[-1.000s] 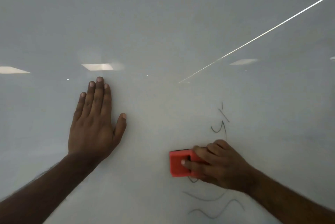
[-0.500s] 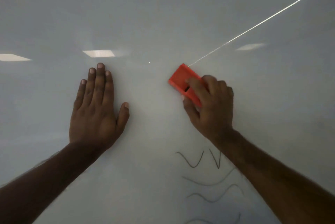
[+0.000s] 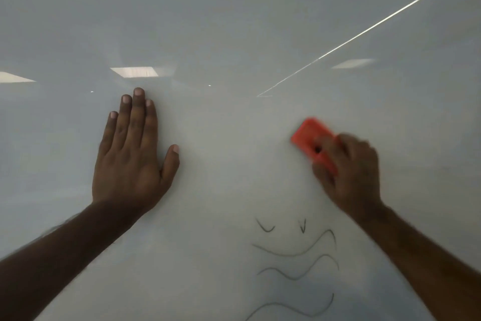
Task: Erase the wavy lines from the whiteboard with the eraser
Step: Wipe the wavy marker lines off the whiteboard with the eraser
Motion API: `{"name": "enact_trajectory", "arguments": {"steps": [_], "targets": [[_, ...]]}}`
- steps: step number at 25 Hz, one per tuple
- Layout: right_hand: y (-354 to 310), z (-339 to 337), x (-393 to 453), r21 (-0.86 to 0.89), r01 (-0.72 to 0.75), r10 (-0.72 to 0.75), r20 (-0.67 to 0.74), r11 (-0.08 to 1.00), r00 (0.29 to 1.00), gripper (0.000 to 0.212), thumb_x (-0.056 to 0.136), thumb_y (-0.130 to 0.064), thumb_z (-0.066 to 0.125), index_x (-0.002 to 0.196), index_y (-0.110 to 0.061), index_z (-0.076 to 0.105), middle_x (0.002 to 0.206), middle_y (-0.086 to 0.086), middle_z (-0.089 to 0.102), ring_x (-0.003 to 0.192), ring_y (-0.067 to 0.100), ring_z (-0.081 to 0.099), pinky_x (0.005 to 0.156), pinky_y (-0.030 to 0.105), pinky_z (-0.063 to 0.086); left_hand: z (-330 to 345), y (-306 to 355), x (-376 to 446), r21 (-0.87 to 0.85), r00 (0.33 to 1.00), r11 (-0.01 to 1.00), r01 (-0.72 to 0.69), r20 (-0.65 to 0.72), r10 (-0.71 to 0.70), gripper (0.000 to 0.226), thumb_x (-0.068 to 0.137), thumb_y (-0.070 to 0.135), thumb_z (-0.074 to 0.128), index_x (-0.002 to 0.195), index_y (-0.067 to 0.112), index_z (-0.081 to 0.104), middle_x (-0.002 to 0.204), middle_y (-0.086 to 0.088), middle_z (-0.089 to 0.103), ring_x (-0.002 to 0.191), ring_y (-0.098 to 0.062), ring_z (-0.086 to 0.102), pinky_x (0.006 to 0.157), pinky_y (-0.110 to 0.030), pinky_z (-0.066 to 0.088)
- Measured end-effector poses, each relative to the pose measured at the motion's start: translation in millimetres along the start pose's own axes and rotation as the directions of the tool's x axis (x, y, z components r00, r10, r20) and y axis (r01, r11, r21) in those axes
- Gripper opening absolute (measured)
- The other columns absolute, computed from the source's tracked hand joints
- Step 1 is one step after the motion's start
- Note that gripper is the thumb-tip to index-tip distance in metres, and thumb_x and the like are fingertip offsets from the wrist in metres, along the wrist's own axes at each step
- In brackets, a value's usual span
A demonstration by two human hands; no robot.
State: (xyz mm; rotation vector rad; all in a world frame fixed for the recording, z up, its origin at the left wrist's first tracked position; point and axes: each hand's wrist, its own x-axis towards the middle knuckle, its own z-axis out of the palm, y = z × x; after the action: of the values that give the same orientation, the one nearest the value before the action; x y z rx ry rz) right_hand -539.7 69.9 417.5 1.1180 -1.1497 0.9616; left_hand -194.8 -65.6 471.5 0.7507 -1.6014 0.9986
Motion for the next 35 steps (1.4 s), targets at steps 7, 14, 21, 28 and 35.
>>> {"name": "enact_trajectory", "arguments": {"steps": [7, 14, 21, 28, 35], "targets": [[-72, 18, 30, 0.024, -0.222, 0.223, -0.075, 0.975, 0.972, 0.042, 0.096, -0.044, 0.051, 0.129, -0.019, 0.057, 0.112, 0.015, 0.055, 0.086, 0.032, 0.047, 0.071, 0.040, 0.035, 6, 6, -1, -0.012, 1.000, 1.000, -0.011, -0.019, 0.011, 0.077, 0.103, 0.049, 0.025, 0.159, -0.002, 0.012, 0.169, -0.021, 0.008, 0.158, -0.031, 0.004, 0.129, -0.043, 0.005], [-126, 7, -99, 0.152, 0.282, -0.301, 0.122, 0.947, 0.946, 0.033, 0.101, -0.042, 0.048, 0.128, -0.025, 0.057, 0.113, 0.010, 0.055, 0.079, 0.028, 0.045, 0.074, 0.039, 0.035, 1, 7, -3, -0.034, 0.999, 0.999, -0.034, 0.003, 0.034, 0.076, 0.103, 0.048, 0.026, 0.160, -0.001, 0.012, 0.169, -0.020, 0.008, 0.158, -0.032, 0.006, 0.129, -0.040, 0.002], [-21, -14, -124, -0.033, -0.007, 0.012, 0.143, 0.999, 0.990, 0.037, 0.095, -0.044, 0.046, 0.123, -0.021, 0.053, 0.106, 0.019, 0.056, 0.086, 0.032, 0.049, 0.075, 0.040, 0.033, 7, 12, -13, -0.042, 0.999, 0.998, -0.035, -0.013, 0.034, 0.075, 0.104, 0.049, 0.026, 0.161, 0.003, 0.009, 0.170, -0.017, 0.007, 0.158, -0.028, 0.002, 0.129, -0.037, -0.001], [-55, 3, -72, -0.031, -0.501, 0.497, -0.085, 0.865, 0.863, 0.035, 0.094, -0.035, 0.059, 0.118, -0.011, 0.056, 0.098, 0.020, 0.050, 0.087, 0.035, 0.049, 0.072, 0.042, 0.036, 13, 21, -21, -0.037, 0.998, 0.999, -0.035, -0.048, 0.033, 0.076, 0.105, 0.050, 0.029, 0.160, 0.001, 0.009, 0.169, -0.020, 0.010, 0.158, -0.031, 0.006, 0.129, -0.039, 0.001], [-170, 0, -174, 0.124, 0.012, -0.037, 0.199, 0.992, 0.979, 0.028, 0.093, -0.039, 0.053, 0.116, -0.022, 0.054, 0.102, 0.011, 0.045, 0.080, 0.030, 0.046, 0.072, 0.038, 0.033, 11, 23, -26, -0.073, 0.998, 0.995, -0.063, -0.013, 0.062, 0.075, 0.104, 0.048, 0.029, 0.160, 0.003, 0.008, 0.169, -0.019, 0.008, 0.158, -0.032, 0.005, 0.128, -0.037, -0.003]]}}
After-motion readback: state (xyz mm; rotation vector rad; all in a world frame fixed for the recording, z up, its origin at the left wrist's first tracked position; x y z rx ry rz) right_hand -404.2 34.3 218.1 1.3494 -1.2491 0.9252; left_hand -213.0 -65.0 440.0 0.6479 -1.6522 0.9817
